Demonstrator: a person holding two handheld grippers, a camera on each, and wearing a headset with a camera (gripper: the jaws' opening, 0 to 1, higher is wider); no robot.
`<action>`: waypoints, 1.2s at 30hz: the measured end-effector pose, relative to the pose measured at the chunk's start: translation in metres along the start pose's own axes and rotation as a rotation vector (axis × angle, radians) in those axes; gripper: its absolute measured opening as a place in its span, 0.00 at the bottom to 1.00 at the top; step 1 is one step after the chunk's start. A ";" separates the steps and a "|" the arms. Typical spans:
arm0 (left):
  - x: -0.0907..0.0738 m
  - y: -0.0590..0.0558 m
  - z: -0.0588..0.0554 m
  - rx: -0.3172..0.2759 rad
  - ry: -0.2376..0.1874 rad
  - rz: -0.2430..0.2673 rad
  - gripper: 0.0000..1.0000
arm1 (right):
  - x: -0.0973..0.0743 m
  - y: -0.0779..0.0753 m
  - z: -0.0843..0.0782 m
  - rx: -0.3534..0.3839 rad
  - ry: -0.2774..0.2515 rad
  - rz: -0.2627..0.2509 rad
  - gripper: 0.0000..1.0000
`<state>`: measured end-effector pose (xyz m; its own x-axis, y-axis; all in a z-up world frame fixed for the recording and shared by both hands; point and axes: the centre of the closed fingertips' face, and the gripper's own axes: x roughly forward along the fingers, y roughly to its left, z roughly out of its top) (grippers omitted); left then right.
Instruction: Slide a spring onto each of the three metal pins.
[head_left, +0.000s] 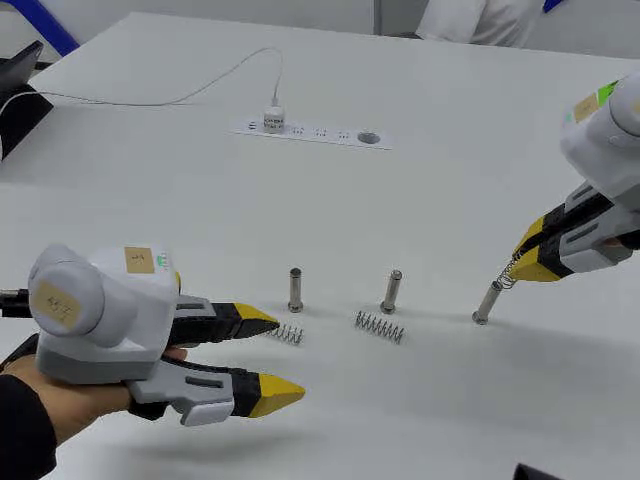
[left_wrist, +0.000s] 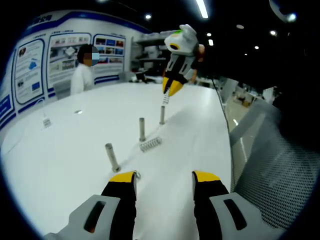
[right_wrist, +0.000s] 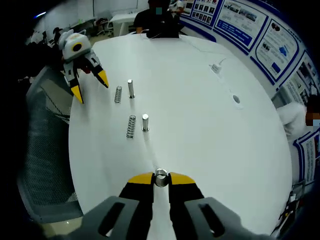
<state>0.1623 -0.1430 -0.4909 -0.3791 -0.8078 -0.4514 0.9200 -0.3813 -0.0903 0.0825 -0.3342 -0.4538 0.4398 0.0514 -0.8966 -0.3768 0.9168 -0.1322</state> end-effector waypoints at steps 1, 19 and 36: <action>0.000 0.000 0.000 -0.001 -0.001 0.001 0.45 | 0.001 -0.001 0.000 0.001 0.001 0.002 0.12; 0.000 0.001 -0.002 -0.007 -0.002 0.004 0.45 | 0.017 -0.003 -0.006 -0.001 0.054 0.027 0.12; 0.001 0.002 -0.003 -0.010 0.000 0.008 0.45 | 0.042 0.002 -0.017 0.036 0.093 0.060 0.12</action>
<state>0.1639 -0.1427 -0.4938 -0.3715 -0.8109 -0.4522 0.9241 -0.3699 -0.0958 0.0864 -0.3371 -0.4994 0.3396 0.0711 -0.9379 -0.3698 0.9269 -0.0636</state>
